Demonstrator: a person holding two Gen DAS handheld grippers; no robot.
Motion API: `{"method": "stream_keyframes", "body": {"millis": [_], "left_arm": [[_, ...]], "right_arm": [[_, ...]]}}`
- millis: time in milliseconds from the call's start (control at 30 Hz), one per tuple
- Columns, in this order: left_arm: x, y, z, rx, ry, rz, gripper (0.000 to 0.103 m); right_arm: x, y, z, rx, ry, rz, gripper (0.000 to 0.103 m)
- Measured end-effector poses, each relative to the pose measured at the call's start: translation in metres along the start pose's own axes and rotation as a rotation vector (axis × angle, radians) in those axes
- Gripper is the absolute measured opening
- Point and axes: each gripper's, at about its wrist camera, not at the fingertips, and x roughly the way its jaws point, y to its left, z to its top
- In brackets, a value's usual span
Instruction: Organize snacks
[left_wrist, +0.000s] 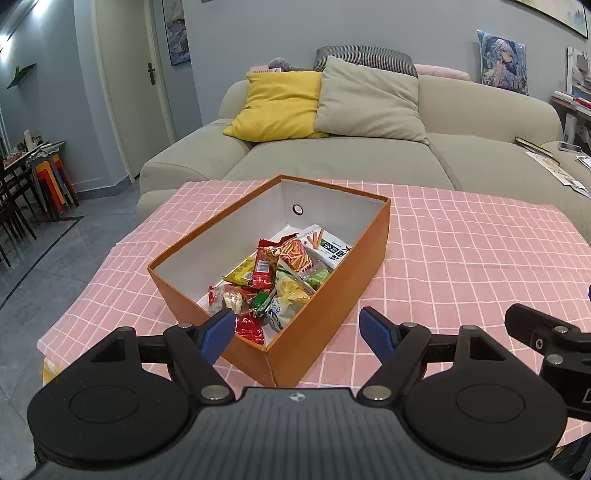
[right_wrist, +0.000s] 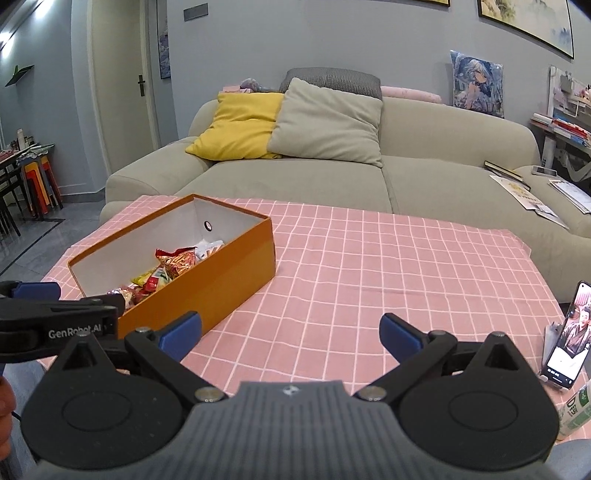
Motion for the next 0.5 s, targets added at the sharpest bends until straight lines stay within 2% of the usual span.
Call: {"method": "stream_keyframes", "body": {"millis": [500], "left_arm": [[-0.0035,-0.0012,0.0018,-0.011,-0.006,-0.001,0.090]], "right_arm": [[-0.0021,0.0019,0.0003,-0.014,-0.006,0.007,0.099]]}}
